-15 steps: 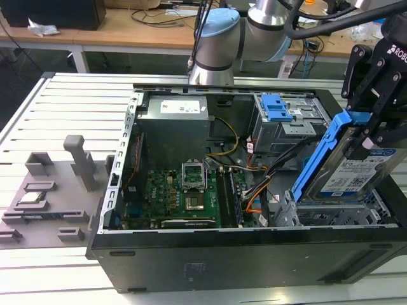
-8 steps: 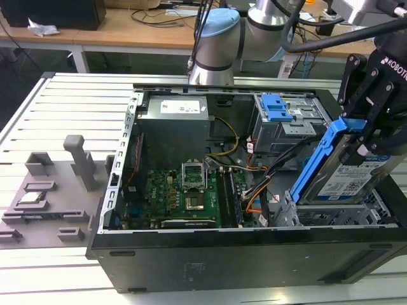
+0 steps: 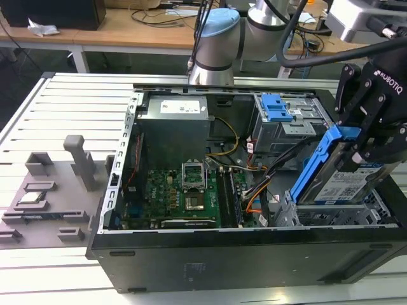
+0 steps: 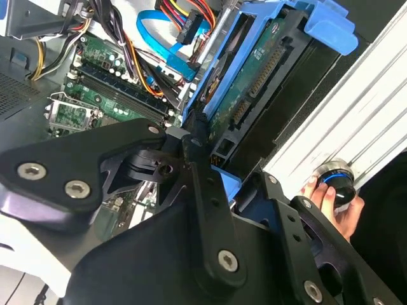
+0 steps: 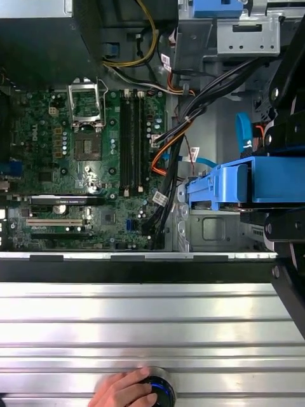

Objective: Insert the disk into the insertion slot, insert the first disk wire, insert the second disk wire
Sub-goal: 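Insert the disk into the insertion slot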

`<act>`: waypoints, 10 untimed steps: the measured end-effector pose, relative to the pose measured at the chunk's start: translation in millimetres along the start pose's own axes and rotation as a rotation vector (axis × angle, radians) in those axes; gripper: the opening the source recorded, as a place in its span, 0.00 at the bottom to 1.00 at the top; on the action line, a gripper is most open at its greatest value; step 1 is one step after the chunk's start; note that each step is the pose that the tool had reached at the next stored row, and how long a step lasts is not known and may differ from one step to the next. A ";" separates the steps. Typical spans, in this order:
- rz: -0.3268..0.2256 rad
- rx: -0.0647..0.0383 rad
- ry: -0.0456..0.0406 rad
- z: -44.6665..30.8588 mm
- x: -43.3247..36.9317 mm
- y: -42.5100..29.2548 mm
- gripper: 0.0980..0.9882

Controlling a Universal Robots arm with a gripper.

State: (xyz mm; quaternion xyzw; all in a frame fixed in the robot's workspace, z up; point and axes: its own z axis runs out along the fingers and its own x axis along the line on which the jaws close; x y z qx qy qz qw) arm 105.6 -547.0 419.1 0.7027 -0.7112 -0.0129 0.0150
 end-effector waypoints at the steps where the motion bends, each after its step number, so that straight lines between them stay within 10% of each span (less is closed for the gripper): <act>1: 0.000 0.000 0.0000 1.5 0.0 -0.1 0.30; 10: 0.000 0.000 0.0001 16.1 0.0 -0.6 0.30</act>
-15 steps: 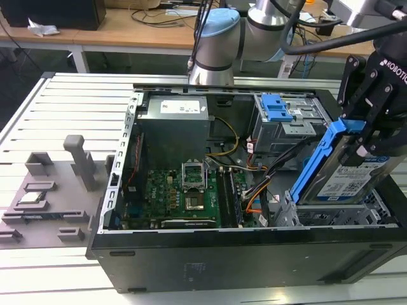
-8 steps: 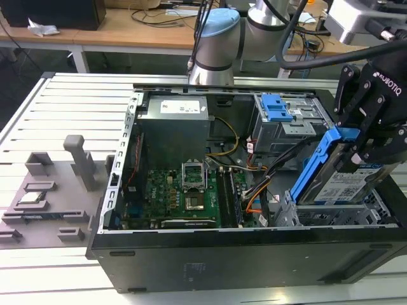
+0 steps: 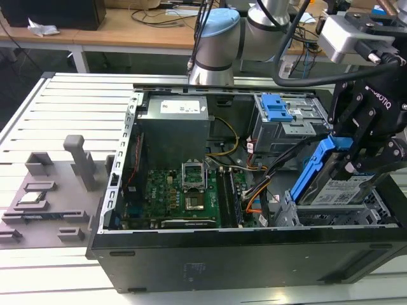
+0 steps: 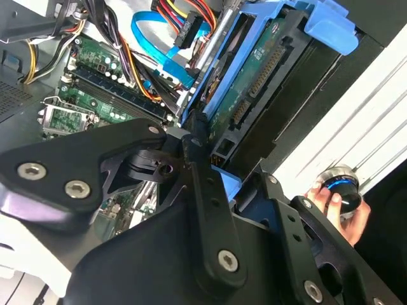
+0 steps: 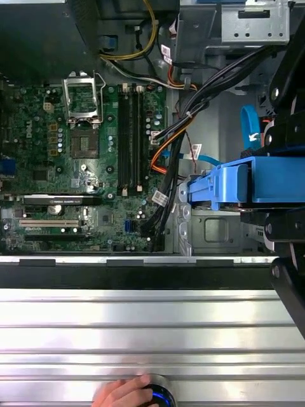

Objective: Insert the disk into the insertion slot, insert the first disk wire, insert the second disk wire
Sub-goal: 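Insert the disk into the insertion slot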

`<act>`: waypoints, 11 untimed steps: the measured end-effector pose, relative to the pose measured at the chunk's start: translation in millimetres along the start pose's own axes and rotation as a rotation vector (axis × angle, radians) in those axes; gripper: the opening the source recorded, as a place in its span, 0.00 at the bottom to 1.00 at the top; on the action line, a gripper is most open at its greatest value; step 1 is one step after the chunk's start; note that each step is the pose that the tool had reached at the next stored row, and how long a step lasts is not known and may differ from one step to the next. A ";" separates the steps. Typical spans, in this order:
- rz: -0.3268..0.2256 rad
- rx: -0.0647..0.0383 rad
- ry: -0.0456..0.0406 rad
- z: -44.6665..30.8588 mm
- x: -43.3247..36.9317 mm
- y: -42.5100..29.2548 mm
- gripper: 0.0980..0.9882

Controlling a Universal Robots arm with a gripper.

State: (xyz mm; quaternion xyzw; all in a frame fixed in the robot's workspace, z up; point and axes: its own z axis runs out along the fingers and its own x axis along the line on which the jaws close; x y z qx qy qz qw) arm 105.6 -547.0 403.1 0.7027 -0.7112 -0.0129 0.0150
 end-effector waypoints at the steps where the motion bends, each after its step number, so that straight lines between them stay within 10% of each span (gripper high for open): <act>1: 0.000 0.000 0.0000 0.0 0.0 0.0 0.30; 9: 0.000 0.000 0.0000 0.2 0.0 0.0 0.36; 11: 0.000 0.000 -0.0001 0.3 0.0 0.0 0.15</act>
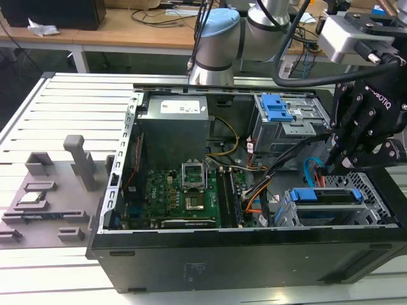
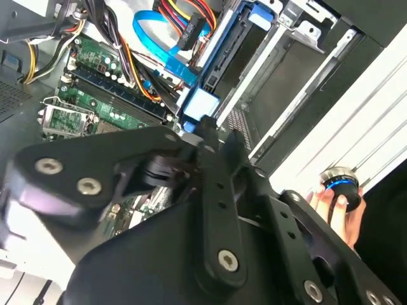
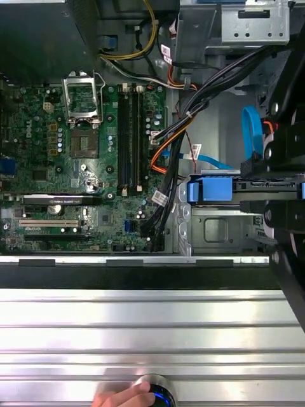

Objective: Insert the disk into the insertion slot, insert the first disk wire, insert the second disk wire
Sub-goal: 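Insert the disk into the insertion slot, then insert the first disk wire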

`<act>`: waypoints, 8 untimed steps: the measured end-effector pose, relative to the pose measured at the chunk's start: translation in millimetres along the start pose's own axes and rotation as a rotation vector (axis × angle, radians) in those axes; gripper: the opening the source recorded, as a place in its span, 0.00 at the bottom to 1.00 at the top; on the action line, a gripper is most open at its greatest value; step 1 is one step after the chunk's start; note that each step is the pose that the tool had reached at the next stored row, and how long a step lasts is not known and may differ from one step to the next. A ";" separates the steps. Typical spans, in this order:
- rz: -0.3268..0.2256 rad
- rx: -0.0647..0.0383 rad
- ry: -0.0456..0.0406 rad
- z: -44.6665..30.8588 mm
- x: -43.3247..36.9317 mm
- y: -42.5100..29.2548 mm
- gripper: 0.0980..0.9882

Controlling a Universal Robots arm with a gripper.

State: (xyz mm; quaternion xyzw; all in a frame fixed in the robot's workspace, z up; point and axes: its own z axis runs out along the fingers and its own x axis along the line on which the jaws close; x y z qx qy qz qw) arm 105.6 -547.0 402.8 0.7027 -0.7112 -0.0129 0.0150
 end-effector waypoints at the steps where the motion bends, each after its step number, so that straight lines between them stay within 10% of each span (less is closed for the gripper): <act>1: 0.000 0.000 0.0000 0.0 0.0 0.0 0.15; 8: 0.000 0.000 -0.0002 0.3 0.0 -3.3 0.01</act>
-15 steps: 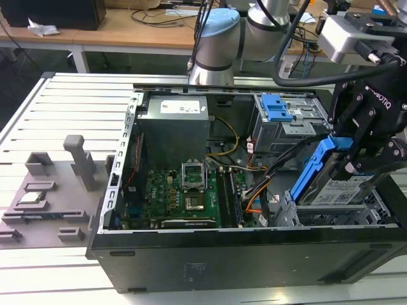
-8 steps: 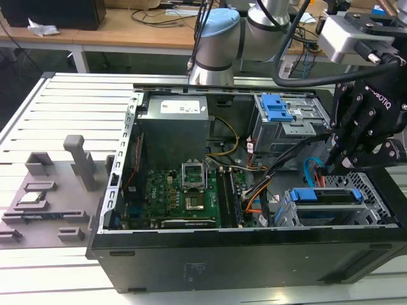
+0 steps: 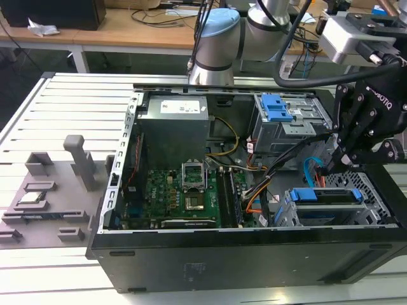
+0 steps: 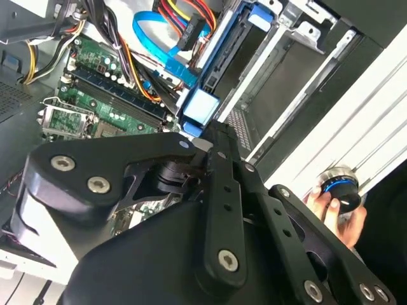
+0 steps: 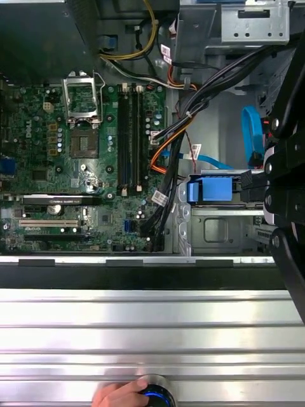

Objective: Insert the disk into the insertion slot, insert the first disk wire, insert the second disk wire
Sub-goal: 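Insert the first disk wire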

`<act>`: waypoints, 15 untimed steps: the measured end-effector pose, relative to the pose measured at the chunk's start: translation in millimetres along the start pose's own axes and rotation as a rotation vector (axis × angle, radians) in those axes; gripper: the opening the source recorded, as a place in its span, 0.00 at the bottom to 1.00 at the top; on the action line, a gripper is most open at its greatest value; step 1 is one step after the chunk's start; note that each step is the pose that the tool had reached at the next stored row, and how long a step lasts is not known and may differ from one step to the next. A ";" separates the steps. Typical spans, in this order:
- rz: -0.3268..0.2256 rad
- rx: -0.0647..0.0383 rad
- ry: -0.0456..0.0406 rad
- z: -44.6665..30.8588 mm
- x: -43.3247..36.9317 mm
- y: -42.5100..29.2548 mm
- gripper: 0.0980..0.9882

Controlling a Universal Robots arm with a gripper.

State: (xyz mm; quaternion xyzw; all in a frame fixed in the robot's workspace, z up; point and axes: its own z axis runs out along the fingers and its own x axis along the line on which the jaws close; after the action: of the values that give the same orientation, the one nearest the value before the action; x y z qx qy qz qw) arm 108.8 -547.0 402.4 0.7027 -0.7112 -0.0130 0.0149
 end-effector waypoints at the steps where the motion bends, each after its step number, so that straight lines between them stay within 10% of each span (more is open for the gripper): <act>1: 0.000 0.000 0.0008 -0.3 -0.1 -2.6 0.01; 9: 0.000 0.000 0.0055 -0.5 -4.0 -33.1 0.01; 15: 0.001 0.000 0.0265 8.8 -18.0 -40.7 0.01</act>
State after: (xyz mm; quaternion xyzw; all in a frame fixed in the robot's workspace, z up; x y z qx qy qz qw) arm 149.3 -529.6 391.9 0.7024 -0.7113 -0.0035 0.0243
